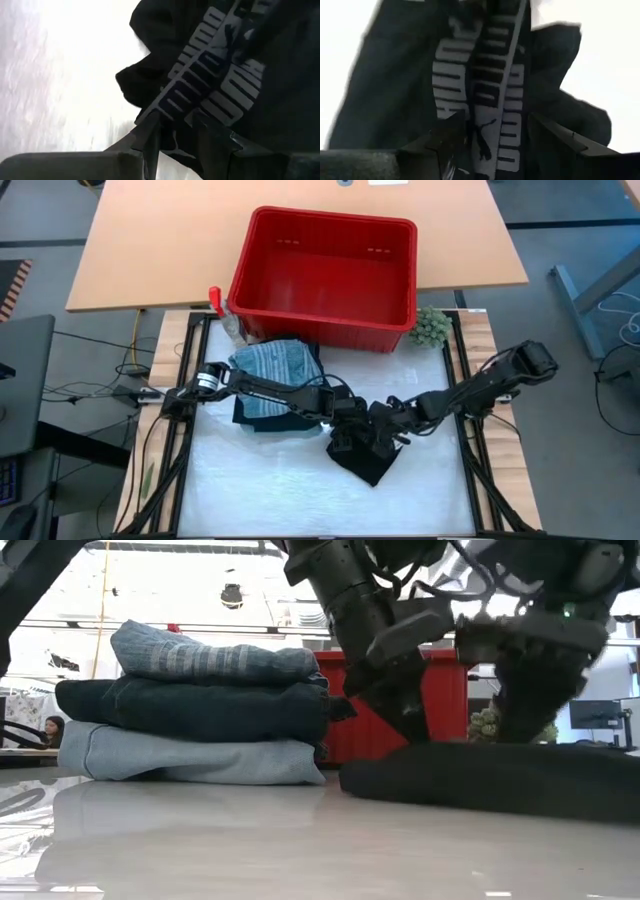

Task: Fold laundry
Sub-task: Stack the black boxer on the blue shirt

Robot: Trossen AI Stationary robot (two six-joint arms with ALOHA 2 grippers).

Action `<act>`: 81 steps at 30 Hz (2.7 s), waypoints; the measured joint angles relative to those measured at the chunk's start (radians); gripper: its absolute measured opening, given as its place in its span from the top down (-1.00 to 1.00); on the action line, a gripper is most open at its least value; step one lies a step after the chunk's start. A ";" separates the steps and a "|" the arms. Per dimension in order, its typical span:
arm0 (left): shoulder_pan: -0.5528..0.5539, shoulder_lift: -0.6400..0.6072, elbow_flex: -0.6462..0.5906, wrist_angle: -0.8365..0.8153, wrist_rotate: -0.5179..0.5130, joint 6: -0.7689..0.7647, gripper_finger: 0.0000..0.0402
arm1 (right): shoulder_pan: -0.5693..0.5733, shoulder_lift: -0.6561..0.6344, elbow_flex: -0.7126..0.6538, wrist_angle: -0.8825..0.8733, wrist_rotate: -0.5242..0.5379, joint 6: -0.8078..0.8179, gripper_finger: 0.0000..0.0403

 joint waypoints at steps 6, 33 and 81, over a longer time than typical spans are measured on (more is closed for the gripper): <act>0.003 0.000 0.003 0.020 -0.029 -0.019 0.48 | -0.011 0.080 0.000 -0.035 0.017 -0.003 -0.19; -0.030 -0.545 0.003 -0.303 -0.394 -0.190 0.48 | 0.055 0.217 0.006 0.021 0.001 0.061 0.80; -0.481 -0.979 0.002 -0.971 -0.862 -0.689 0.48 | -0.444 0.497 0.856 0.429 -0.164 0.254 0.80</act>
